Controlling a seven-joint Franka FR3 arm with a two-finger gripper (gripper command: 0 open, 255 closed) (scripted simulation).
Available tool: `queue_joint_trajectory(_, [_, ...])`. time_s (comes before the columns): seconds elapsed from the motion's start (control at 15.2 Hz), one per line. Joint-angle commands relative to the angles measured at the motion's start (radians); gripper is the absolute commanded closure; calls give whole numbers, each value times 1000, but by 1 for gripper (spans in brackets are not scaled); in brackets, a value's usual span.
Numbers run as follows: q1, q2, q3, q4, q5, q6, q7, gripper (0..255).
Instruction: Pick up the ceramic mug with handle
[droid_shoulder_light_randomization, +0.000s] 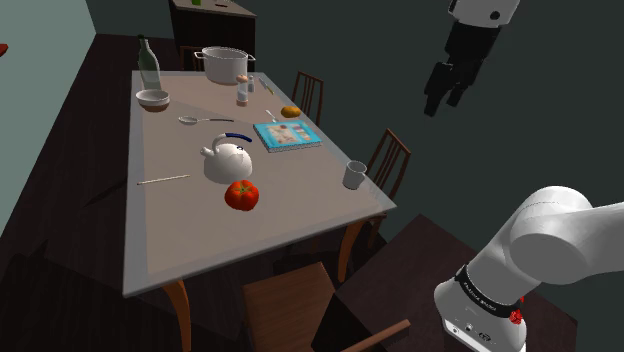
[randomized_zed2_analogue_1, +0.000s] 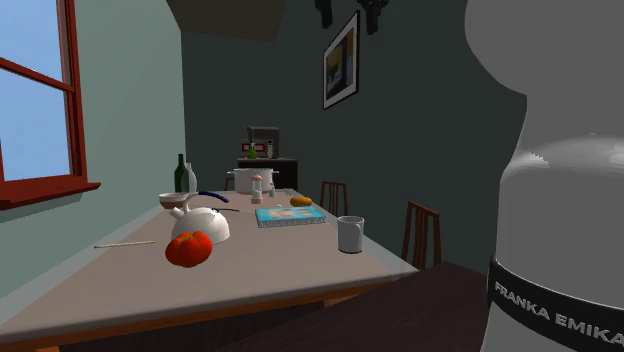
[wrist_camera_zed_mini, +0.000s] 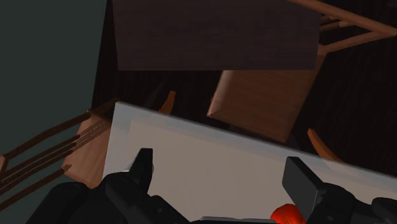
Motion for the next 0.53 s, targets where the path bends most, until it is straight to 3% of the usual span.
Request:
queue_joint_trajectory(0.0, [0, 0, 0, 0, 0, 0, 0, 0])
queue_joint_trajectory(0.46, [-20, 104, -72, -122, -49, 231, -74, 0])
